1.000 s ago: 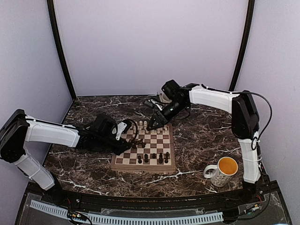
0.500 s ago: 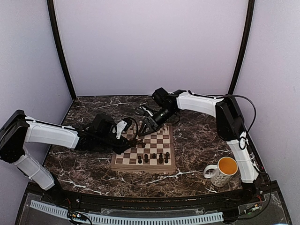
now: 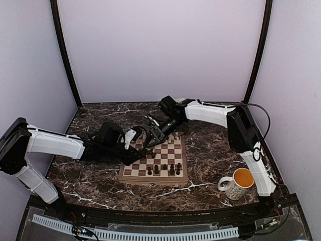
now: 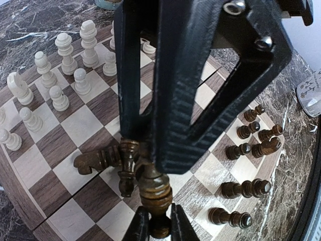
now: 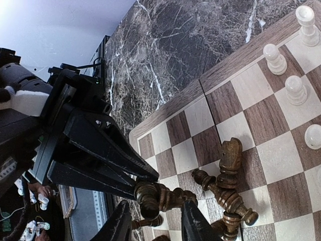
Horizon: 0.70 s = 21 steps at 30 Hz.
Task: Set up the chess pieces on the board
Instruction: Pick up the pawn from the chess pile.
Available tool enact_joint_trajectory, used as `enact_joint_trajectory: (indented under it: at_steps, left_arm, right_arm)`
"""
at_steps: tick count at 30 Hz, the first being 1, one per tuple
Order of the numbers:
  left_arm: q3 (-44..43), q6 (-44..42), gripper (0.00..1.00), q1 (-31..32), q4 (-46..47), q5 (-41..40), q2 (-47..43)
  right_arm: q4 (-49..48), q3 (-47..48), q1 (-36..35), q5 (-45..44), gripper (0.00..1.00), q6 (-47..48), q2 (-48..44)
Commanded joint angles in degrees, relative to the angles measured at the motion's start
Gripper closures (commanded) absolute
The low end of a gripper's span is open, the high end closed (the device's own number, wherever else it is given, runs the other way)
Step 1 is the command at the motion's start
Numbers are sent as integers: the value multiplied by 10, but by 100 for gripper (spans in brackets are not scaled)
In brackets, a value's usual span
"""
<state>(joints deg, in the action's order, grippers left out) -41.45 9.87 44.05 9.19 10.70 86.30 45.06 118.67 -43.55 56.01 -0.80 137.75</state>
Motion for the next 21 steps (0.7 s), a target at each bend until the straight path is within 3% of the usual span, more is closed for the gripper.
enact_joint_trajectory:
  at_steps: [1, 9, 21]
  left_arm:
    - [-4, 2, 94, 2, 9, 8, 0]
    - [-1, 1, 94, 2, 0, 1, 2]
    - [16, 22, 95, 3, -39, -55, -17]
  right_arm:
    - [-10, 16, -10, 21, 70, -5, 14]
    - [-20, 18, -10, 33, 90, -11, 15]
    - [-1, 42, -1, -36, 95, 32, -2]
